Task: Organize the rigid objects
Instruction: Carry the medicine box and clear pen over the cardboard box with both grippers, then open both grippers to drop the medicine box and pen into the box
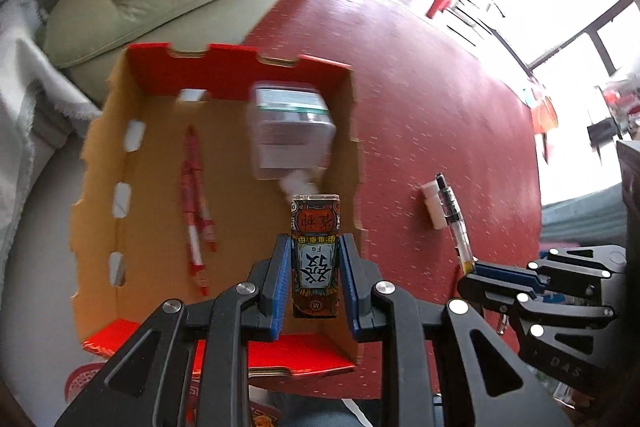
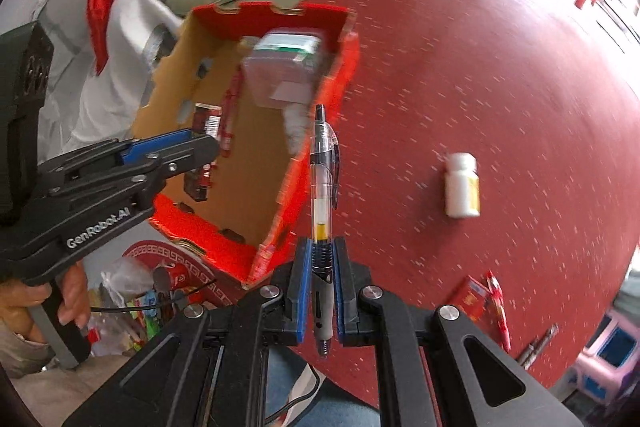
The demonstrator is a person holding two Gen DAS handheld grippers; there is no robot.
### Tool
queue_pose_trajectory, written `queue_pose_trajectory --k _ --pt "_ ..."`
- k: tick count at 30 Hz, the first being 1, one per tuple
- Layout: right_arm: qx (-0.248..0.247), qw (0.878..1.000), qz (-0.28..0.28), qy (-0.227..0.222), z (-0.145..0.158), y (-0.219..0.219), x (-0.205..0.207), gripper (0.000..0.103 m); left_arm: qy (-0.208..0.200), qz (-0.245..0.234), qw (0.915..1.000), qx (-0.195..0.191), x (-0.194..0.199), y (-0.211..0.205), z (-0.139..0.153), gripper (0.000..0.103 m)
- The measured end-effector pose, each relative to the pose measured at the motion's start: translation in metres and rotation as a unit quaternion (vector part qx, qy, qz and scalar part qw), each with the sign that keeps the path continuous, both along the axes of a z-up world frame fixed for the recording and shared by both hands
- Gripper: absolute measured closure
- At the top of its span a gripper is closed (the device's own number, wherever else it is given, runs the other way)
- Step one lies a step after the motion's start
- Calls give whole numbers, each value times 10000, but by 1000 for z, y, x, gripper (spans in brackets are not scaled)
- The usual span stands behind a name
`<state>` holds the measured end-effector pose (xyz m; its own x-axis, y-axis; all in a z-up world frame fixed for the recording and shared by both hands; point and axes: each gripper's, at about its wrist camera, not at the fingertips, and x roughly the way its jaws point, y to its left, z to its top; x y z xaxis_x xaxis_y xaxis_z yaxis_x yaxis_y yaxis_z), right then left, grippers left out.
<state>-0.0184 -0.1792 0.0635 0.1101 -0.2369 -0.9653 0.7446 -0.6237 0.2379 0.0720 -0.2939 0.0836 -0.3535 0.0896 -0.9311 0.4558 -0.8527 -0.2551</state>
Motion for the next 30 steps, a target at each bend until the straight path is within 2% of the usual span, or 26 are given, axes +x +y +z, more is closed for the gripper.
queue_pose_trajectory --k 6,11,20,28,30 --pt "-5 9986 522 -83 -8 -43 15 92 -207 474 9986 -67 21 -33 -13 77" --pt "-2 9965 814 -184 -15 -72 26 92 -361 688 9968 -168 30 -49 -25 77" --pt "178 9946 965 -352 -38 -103 34 92 -641 877 9939 -164 36 -63 -48 78" --pt "298 9952 912 -213 -49 -114 30 92 -812 824 9928 -309 28 -66 -60 77" --pt "377 9954 845 -233 -53 -111 27 92 -909 764 9921 -393 24 -65 -64 67"
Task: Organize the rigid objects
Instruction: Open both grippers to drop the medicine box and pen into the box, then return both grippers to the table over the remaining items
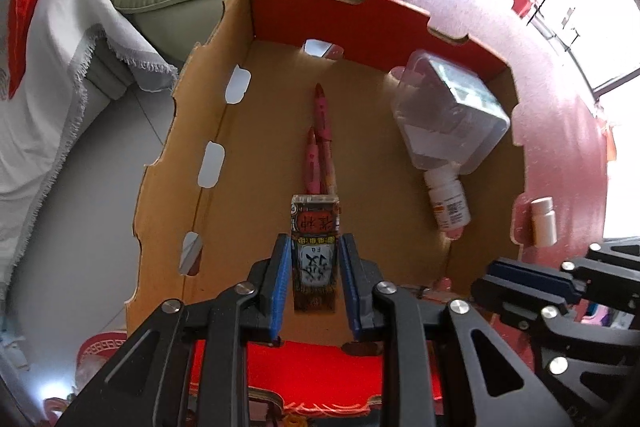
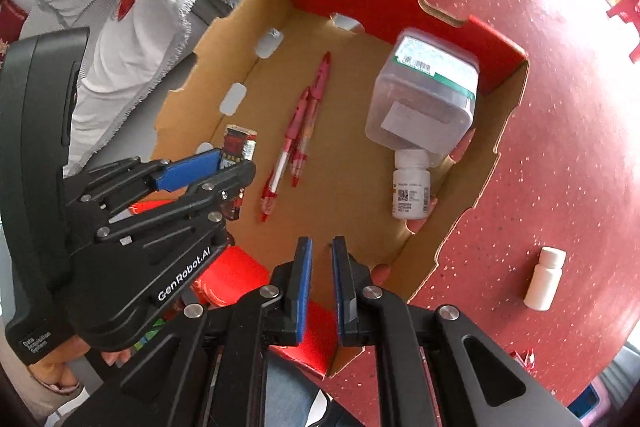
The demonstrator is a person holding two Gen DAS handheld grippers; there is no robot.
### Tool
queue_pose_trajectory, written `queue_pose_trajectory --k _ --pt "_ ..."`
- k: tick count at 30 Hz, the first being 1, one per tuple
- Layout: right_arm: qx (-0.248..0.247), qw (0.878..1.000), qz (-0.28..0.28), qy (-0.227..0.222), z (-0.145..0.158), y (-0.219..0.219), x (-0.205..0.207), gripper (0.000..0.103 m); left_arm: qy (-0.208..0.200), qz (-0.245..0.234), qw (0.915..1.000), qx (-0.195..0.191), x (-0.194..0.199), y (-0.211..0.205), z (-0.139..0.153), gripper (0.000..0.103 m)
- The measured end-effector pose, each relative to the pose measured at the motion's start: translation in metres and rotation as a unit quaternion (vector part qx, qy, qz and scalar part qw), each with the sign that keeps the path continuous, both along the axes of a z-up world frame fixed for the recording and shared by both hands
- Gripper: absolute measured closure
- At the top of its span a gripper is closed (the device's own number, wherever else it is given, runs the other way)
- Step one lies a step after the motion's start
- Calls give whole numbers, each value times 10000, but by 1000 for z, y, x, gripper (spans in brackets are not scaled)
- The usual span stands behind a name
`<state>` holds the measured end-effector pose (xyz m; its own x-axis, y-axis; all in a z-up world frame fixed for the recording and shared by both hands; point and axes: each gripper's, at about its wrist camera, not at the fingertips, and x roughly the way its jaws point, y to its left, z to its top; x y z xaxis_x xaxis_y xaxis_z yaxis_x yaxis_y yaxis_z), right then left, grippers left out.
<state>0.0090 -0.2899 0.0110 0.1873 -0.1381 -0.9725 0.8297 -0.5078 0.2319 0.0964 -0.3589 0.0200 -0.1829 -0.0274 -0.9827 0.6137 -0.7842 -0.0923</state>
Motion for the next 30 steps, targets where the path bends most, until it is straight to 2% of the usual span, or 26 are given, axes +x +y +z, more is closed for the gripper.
queue_pose_trajectory --k 1,2,4,5,6,7,13,19,24,30 --pt "40 10000 -33 26 -2 2 -1 89 -28 -7 10000 -19 -1 0 -1 44" --pt "97 9999 -68 53 -3 4 -2 80 -50 -2 10000 -34 -2 1 -2 21" --pt "224 9992 -190 278 -3 8 -6 32 -137 102 9998 -107 -1 -2 -5 16" --pt "196 9987 -265 390 0 13 -9 22 -139 115 9998 -28 -1 -4 -7 11" --pt "98 9986 -315 425 4 16 -12 18 -146 138 9998 37 -1 -6 -9 6" --pt "63 9984 -342 446 8 20 -13 18 -147 177 9997 28 -1 -7 -10 0" --pt "-6 9947 -702 751 23 58 -27 18 -59 280 9994 175 -6 -3 -12 0" --pt "272 9825 -1797 400 7 143 -44 18 -54 -276 9990 344 -32 34 0 0" --pt "719 9541 -2906 -31 -25 232 -52 18 -63 -1323 9910 212 -66 100 10 0" --pt "964 9139 -3929 -320 -47 317 -56 18 -131 -2372 9705 404 -101 195 5 0"
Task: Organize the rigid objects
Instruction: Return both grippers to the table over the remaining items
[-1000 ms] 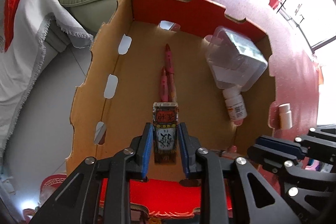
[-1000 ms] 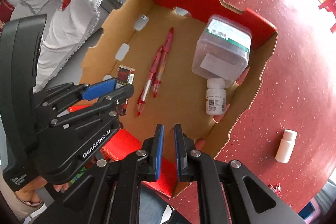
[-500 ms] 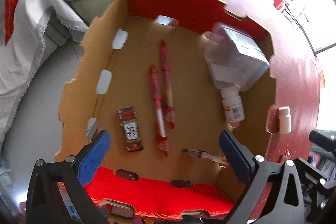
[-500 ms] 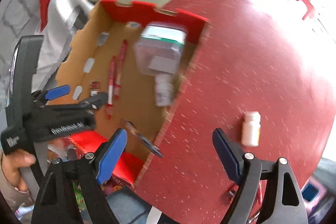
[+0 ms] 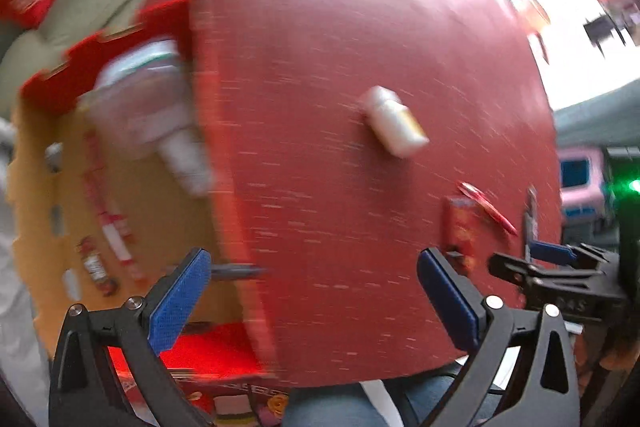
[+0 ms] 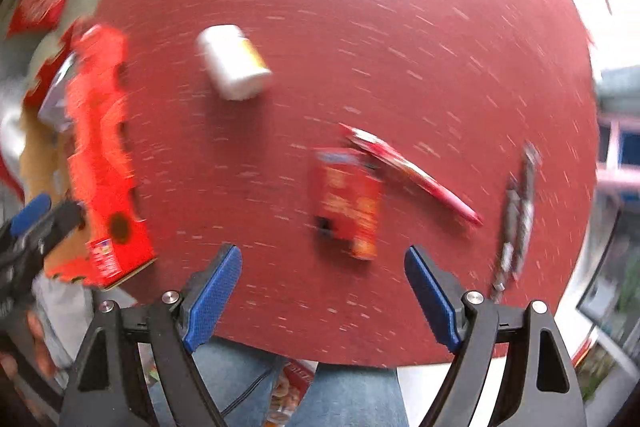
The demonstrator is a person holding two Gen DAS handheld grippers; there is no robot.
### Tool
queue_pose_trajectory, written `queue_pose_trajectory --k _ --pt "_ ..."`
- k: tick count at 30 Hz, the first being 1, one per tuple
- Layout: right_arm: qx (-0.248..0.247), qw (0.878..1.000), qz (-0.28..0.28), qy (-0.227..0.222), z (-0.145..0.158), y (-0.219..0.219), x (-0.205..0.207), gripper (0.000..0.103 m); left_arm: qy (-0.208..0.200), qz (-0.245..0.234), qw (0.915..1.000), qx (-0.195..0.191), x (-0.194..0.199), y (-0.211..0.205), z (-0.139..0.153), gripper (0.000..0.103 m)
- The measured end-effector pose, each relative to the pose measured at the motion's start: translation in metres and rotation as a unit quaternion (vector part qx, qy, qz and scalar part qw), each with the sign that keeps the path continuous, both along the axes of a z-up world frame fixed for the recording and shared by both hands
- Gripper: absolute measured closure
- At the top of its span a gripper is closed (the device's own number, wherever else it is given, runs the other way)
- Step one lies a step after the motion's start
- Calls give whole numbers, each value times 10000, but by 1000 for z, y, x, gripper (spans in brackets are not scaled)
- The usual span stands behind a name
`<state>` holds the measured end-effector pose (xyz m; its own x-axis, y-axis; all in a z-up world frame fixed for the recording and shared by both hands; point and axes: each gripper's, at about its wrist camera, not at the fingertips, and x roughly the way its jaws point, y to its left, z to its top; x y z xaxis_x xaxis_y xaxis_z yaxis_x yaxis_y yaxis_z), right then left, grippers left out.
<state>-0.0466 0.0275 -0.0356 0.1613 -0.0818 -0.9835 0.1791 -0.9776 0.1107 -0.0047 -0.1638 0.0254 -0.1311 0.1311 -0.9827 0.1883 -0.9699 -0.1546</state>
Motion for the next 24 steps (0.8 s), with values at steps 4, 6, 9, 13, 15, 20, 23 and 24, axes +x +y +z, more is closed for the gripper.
queue_pose_trajectory --k 4,6,9,13,15,20,23,24 --pt "-2 9995 -297 -81 -6 39 5 18 -163 -495 9986 -73 -16 58 -20 0" --pt "1 9993 -361 -122 -4 52 9 18 -267 -604 9978 -96 -26 79 -34 0" --pt "64 9986 -480 -208 -9 77 14 13 -425 -591 9972 -183 -42 106 -58 0" --pt "68 9979 -589 -249 -12 103 20 13 -494 -587 9968 -216 -56 130 -79 0" --pt "82 9975 -644 -294 -15 113 22 13 -587 -673 9956 -295 -60 142 -92 0" --pt "67 9963 -758 -390 -21 129 24 13 -717 -616 9943 -493 -62 146 -113 0" --pt "11 9964 -753 -388 -22 130 21 13 -709 -557 9943 -569 -63 142 -115 0" --pt "2 9966 -728 -385 -21 130 21 13 -706 -529 9944 -580 -63 139 -115 0"
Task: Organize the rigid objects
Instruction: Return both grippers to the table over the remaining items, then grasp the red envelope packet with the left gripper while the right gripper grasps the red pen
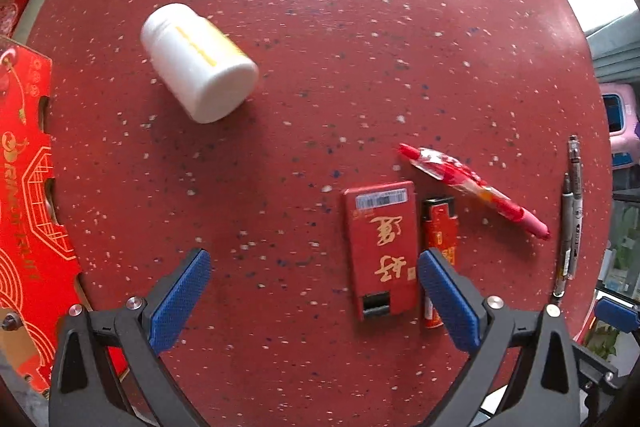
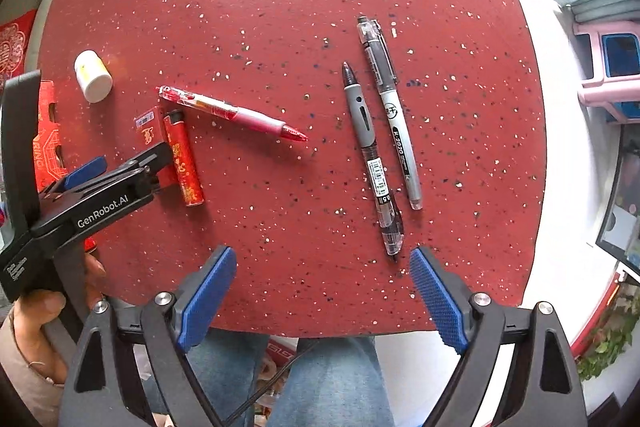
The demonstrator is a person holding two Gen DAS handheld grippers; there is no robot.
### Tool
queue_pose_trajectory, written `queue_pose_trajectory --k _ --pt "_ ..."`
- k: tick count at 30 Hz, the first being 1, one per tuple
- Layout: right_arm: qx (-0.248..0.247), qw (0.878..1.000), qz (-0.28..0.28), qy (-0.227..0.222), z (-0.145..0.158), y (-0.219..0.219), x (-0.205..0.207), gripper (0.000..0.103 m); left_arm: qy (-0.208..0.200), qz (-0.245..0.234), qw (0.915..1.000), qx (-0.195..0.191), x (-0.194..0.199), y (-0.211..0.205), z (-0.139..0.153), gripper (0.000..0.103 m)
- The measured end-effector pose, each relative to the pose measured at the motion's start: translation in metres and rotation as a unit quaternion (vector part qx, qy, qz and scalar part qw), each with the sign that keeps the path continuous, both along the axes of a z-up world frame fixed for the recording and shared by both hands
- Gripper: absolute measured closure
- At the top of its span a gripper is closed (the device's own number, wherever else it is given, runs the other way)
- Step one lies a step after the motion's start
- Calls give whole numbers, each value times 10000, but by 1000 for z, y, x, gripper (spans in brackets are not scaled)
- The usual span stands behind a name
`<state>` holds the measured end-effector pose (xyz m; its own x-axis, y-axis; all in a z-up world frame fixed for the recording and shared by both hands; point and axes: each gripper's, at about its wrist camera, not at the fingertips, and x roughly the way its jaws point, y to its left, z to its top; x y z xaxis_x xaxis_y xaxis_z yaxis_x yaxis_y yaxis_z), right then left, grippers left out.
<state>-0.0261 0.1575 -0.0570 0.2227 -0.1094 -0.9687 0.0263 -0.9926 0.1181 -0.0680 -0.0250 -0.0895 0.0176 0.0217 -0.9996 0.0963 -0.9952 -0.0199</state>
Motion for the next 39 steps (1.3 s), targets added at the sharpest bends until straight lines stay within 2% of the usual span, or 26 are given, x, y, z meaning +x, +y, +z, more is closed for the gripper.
queue_pose_trajectory --k 8,12,16,19,21,27,33,36,39 --pt "-52 9992 379 140 -3 -20 -10 13 40 51 9999 -117 -2 -21 3 0" --pt "-60 9987 468 170 -2 -27 -15 13 90 -272 9995 -166 -8 -9 0 0" --pt "9 9976 651 229 -4 -36 -22 13 36 -374 9992 -166 -20 5 -7 0" --pt "85 9930 1109 405 0 -49 -34 13 76 -392 9992 -77 -25 7 -7 0" --pt "171 9856 1581 579 -2 -63 -42 13 152 -462 9988 -80 -24 7 -6 0" --pt "168 9516 2926 928 -22 -104 -58 13 250 -533 9982 -79 -17 10 -5 0" --pt "37 8992 4168 1330 -31 -136 -55 14 295 -656 9974 -83 1 10 -6 0" --pt "-76 8692 4742 1400 -36 -153 -50 20 356 -620 9974 -78 4 6 -3 0" --pt "-146 8500 5038 1532 -33 -166 -45 20 365 -588 9976 -81 7 4 -3 0"
